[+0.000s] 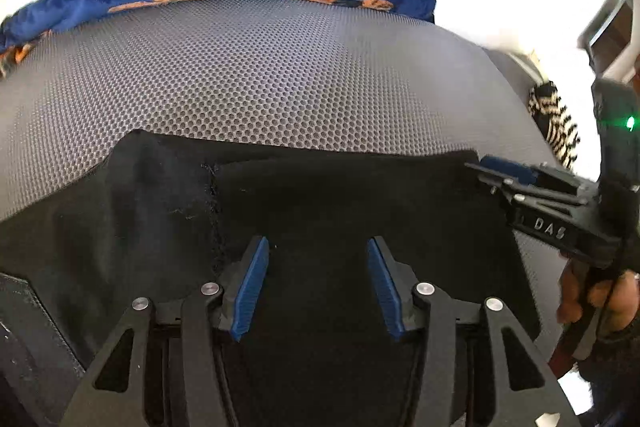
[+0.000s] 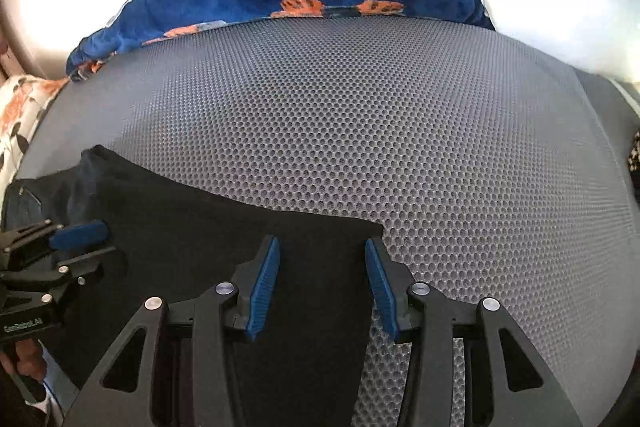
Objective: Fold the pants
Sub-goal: 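Grasp the jeans waistband end with the left tool and lift it, then fold the lifted waistband end over the legs with the left tool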
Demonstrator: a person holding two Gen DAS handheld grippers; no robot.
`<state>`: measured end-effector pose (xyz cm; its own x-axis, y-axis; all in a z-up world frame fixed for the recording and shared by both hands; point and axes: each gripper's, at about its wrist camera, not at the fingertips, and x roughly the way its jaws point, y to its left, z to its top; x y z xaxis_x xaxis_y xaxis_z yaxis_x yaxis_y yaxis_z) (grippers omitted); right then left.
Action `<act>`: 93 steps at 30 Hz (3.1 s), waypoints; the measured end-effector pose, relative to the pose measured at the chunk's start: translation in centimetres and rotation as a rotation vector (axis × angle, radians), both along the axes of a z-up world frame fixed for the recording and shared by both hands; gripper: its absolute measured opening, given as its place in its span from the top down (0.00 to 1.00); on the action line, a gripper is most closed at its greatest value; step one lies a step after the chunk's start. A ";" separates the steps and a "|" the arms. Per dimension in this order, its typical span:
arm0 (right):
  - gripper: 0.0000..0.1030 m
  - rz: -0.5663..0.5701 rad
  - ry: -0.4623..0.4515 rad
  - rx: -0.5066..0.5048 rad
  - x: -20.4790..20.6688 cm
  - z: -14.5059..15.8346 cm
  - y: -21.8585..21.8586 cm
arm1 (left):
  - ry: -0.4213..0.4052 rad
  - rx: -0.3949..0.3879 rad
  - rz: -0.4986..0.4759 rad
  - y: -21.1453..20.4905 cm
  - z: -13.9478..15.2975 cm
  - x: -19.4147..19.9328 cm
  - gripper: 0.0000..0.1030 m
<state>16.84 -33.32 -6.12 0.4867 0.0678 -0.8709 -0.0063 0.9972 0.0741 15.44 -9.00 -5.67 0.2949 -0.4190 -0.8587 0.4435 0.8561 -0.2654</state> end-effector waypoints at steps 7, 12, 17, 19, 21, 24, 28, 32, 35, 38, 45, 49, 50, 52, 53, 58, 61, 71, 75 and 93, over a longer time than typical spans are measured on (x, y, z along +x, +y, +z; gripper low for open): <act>0.56 0.008 -0.022 -0.025 -3.2 0.9 1.3 | 0.000 -0.044 0.026 2.0 0.7 -2.1 0.49; 0.55 0.058 0.035 -0.056 -6.9 -0.5 3.4 | 0.050 -0.101 0.127 7.1 1.5 -4.4 0.43; 0.54 0.081 0.045 -0.073 -9.4 -0.4 4.9 | 0.059 -0.182 0.294 14.8 3.5 -7.1 0.43; 0.49 0.094 0.059 -0.063 -10.0 -0.3 5.5 | 0.071 -0.242 0.394 18.8 4.4 -8.2 0.43; 0.46 0.121 0.068 -0.043 -10.5 -0.1 6.6 | 0.085 -0.299 0.477 22.0 4.9 -9.2 0.41; 0.45 0.188 0.098 0.074 -10.8 0.0 8.7 | 0.082 -0.355 0.607 26.9 5.9 -11.0 0.40; 0.45 0.262 0.101 0.110 -10.6 0.5 11.6 | 0.060 -0.401 0.743 32.3 6.3 -12.9 0.37; 0.45 0.300 0.103 0.150 -10.3 1.0 13.9 | 0.170 -0.536 0.837 36.2 4.1 -13.7 0.35; 0.45 0.313 0.099 0.150 -10.2 1.4 15.0 | 0.261 -0.657 0.892 37.8 2.0 -13.8 0.35; 0.45 0.311 0.095 0.149 -9.9 1.9 15.5 | 0.307 -0.705 0.923 39.0 0.5 -13.6 0.35; 0.42 0.282 0.096 0.122 -9.0 2.0 15.3 | 0.317 -0.730 0.920 40.6 -1.9 -11.7 0.37; 0.42 0.272 0.109 0.112 -8.8 1.6 15.8 | 0.309 -0.748 0.905 41.3 -3.1 -11.0 0.37; 0.42 0.268 0.113 0.112 -8.8 1.5 15.8 | 0.305 -0.761 0.900 41.5 -3.2 -10.8 0.37; 0.42 0.263 0.118 0.112 -8.7 1.3 15.9 | 0.300 -0.787 0.892 41.9 -3.5 -10.5 0.37; 0.42 0.259 0.121 0.109 -8.6 1.2 16.0 | 0.295 -0.797 0.888 42.2 -3.5 -10.5 0.37; 0.42 0.233 0.147 0.115 -8.0 0.4 16.4 | 0.259 -0.797 0.846 42.6 -3.3 -8.7 0.35; 0.41 0.233 0.150 0.100 -7.9 0.1 16.9 | 0.205 -0.774 0.808 42.5 -2.9 -7.9 0.36; 0.28 0.247 0.138 0.083 -8.0 -0.3 18.2 | 0.078 -0.601 0.774 40.5 -1.5 -8.0 0.36; 0.25 0.245 0.130 0.078 -8.0 -0.4 18.4 | 0.037 -0.516 0.784 39.6 -1.0 -8.8 0.47; 0.16 0.254 0.116 0.063 -8.2 -0.7 19.1 | 0.016 -0.587 0.712 39.9 1.9 -8.0 0.81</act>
<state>8.65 -14.20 -6.83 0.3443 0.2306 -0.9101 -0.2428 0.9583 0.1509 7.46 30.91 -3.78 0.6402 -0.5130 -0.5719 -0.1436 0.6514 -0.7450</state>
